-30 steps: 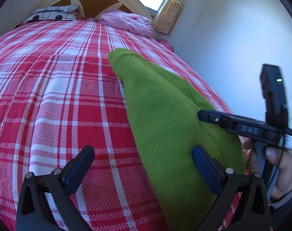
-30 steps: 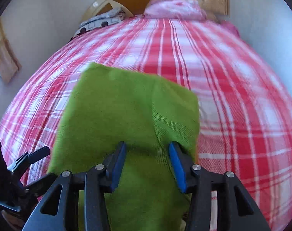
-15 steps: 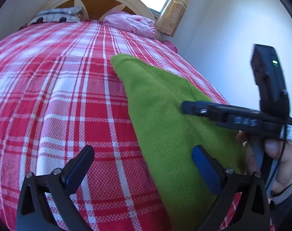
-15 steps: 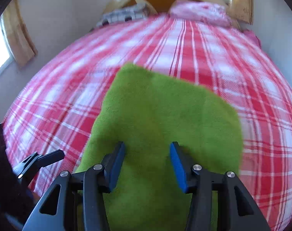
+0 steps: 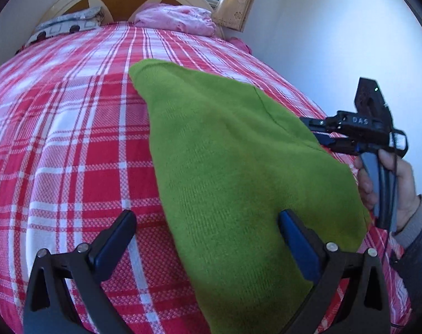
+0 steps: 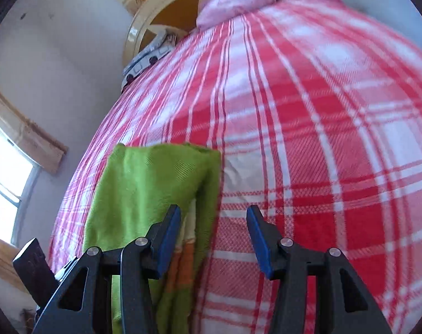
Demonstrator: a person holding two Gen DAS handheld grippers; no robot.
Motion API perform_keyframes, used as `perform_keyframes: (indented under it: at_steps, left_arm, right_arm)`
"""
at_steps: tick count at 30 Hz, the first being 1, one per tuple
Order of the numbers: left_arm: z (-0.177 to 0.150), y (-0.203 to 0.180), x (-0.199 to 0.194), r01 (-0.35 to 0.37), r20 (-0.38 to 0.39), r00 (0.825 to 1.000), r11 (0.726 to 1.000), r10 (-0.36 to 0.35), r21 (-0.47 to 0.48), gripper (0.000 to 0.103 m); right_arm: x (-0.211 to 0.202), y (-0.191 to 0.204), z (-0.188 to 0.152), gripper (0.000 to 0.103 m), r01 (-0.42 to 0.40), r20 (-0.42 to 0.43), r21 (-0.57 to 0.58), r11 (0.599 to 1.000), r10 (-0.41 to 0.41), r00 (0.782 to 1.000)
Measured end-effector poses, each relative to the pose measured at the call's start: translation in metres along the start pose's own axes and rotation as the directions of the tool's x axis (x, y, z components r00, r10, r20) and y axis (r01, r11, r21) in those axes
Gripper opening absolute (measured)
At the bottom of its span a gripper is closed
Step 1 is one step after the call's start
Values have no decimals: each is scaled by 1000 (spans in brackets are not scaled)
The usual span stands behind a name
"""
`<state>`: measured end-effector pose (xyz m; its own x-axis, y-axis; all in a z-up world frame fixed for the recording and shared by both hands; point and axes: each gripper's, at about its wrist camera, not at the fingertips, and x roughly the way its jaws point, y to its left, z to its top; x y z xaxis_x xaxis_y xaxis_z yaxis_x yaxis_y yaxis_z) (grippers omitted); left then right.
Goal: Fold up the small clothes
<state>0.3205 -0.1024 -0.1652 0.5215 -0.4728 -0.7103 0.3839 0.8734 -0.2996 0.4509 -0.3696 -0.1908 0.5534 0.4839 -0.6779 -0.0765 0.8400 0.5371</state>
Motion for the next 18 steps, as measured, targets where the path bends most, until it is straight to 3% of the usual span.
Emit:
perform_keyframes:
  at_steps: [5, 10, 14, 18]
  left_arm:
    - [-2, -3, 2, -5, -1, 1000, 1000, 5, 4, 103]
    - [-1, -3, 4, -6, -2, 1000, 1000, 6, 6, 103]
    - [-2, -2, 3, 1, -1, 1000, 1000, -1, 2, 103]
    - [-1, -1, 3, 8, -1, 1000, 1000, -8, -2, 103]
  right_arm:
    - [25, -14, 4, 51, -157, 8, 111, 981, 157, 988]
    - [42, -12, 10, 51, -236, -6, 144, 961, 239, 971]
    - [41, -18, 10, 52, -327, 43, 189, 926, 325, 945]
    - [36, -35, 6, 52, -441, 112, 249, 862, 427, 897]
